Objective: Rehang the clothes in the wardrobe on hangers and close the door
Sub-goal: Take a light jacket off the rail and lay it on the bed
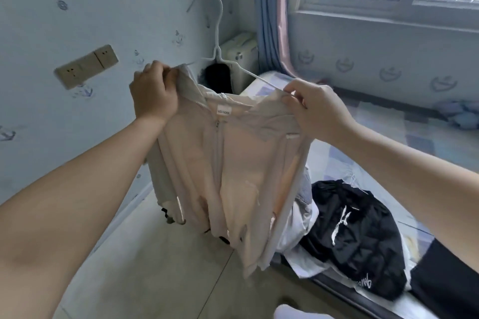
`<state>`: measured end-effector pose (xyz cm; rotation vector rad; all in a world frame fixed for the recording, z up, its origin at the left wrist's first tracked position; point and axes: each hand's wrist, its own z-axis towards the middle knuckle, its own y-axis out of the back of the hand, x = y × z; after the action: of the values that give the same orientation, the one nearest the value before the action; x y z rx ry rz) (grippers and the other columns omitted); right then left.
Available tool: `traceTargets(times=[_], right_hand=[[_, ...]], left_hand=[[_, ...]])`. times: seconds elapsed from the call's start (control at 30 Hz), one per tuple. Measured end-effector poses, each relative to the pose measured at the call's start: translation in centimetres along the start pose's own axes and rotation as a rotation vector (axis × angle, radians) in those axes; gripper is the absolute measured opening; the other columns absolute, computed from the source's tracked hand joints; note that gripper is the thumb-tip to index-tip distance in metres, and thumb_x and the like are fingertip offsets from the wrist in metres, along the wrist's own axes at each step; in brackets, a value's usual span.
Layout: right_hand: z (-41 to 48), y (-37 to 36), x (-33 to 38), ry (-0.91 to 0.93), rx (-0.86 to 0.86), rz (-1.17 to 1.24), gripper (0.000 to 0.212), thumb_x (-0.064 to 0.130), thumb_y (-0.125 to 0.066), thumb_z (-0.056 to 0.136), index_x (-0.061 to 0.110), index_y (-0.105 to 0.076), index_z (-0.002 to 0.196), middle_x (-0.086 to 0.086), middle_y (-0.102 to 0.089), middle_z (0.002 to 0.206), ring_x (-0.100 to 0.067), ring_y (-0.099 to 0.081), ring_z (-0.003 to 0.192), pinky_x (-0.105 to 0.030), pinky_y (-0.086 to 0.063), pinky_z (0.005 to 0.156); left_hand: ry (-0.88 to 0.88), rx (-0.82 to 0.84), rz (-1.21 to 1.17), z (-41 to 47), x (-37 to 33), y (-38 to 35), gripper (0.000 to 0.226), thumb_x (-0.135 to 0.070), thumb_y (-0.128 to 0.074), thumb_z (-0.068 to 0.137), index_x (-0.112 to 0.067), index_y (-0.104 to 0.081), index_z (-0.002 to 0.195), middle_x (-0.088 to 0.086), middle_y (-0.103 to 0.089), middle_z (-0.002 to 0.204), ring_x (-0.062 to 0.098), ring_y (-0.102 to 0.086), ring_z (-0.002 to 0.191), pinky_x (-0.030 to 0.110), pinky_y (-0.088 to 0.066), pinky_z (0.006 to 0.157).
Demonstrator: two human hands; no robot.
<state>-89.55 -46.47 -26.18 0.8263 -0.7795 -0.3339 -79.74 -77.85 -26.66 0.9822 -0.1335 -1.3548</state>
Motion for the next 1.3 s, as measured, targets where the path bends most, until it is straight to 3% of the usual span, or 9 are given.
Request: traceTargets(times=[0.17, 0.3, 0.47, 0.7, 0.93, 1.07, 1.17, 1.3], right_hand=[[2.5, -3.4, -6.0, -0.063, 0.040, -0.053, 0.017, 0.027, -0.051, 0.098, 0.024, -0.065, 0.108, -0.003, -0.069, 0.089, -0.028, -0.058, 0.079, -0.035, -0.042, 0.064], [4.8, -5.9, -11.3, -0.130, 0.093, -0.073, 0.019, 0.022, -0.053, 0.096, 0.022, -0.065, 0.111, -0.007, -0.071, 0.098, -0.030, -0.061, 0.087, -0.036, -0.044, 0.064], [7.4, -9.4, -17.3, -0.199, 0.120, -0.042, 0.017, 0.015, -0.055, 0.095, 0.018, -0.064, 0.109, -0.005, -0.070, 0.105, -0.030, -0.060, 0.095, -0.032, -0.030, 0.064], [11.1, -13.7, -23.1, -0.296, 0.178, -0.022, 0.019, 0.015, -0.052, 0.098, 0.015, -0.064, 0.113, -0.006, -0.067, 0.112, -0.032, -0.057, 0.101, -0.034, -0.032, 0.067], [18.2, -14.7, -25.9, -0.323, 0.043, -0.079, 0.019, 0.011, -0.052, 0.094, 0.015, -0.065, 0.108, -0.003, -0.068, 0.108, -0.031, -0.057, 0.099, -0.038, -0.043, 0.069], [21.7, -16.8, -28.2, -0.420, 0.009, -0.146, 0.017, 0.011, -0.054, 0.095, 0.013, -0.066, 0.106, -0.005, -0.068, 0.107, -0.033, -0.057, 0.098, -0.036, -0.038, 0.069], [23.2, -19.8, -30.4, -0.536, 0.042, -0.198, 0.013, 0.013, -0.054, 0.095, 0.013, -0.064, 0.103, -0.006, -0.067, 0.102, -0.033, -0.056, 0.095, -0.034, -0.031, 0.068], [23.8, -25.4, -34.0, -0.672, 0.162, -0.288, 0.023, 0.012, -0.053, 0.090, 0.016, -0.063, 0.111, -0.008, -0.066, 0.107, -0.035, -0.056, 0.099, -0.040, -0.039, 0.077]], left_hand=[[0.020, 0.058, -0.012, 1.1, 0.4, -7.4, 0.027, -0.026, -0.050, 0.102, -0.003, -0.063, 0.104, 0.022, -0.065, 0.105, 0.043, -0.057, 0.097, 0.043, -0.039, 0.082], [0.038, 0.133, -0.039, 1.5, 0.7, -13.1, 0.022, -0.021, -0.049, 0.102, -0.005, -0.064, 0.103, 0.017, -0.066, 0.103, 0.040, -0.055, 0.096, 0.046, -0.042, 0.086], [0.073, 0.241, -0.047, 2.5, 1.4, -20.1, 0.018, -0.022, -0.050, 0.102, -0.009, -0.062, 0.097, 0.014, -0.065, 0.095, 0.039, -0.053, 0.091, 0.047, -0.042, 0.082], [0.125, 0.355, -0.041, 5.5, 2.3, -27.8, 0.017, -0.023, -0.051, 0.101, -0.010, -0.062, 0.098, 0.013, -0.065, 0.100, 0.038, -0.052, 0.095, 0.042, -0.038, 0.081], [0.088, 0.387, -0.125, 13.9, 1.8, -34.0, 0.018, -0.026, -0.050, 0.102, -0.012, -0.060, 0.097, 0.011, -0.065, 0.099, 0.036, -0.051, 0.096, 0.045, -0.041, 0.086], [0.056, 0.456, -0.178, 17.2, 2.6, -38.9, 0.019, -0.027, -0.051, 0.102, -0.011, -0.061, 0.097, 0.011, -0.065, 0.099, 0.037, -0.051, 0.099, 0.048, -0.042, 0.088], [0.043, 0.543, -0.189, 17.9, 4.4, -43.6, 0.020, -0.026, -0.052, 0.101, -0.009, -0.061, 0.097, 0.012, -0.065, 0.099, 0.038, -0.052, 0.098, 0.048, -0.041, 0.088], [0.052, 0.664, -0.195, 17.1, 7.6, -50.9, 0.019, -0.025, -0.052, 0.102, -0.009, -0.062, 0.099, 0.012, -0.066, 0.100, 0.038, -0.051, 0.097, 0.044, -0.039, 0.086]])
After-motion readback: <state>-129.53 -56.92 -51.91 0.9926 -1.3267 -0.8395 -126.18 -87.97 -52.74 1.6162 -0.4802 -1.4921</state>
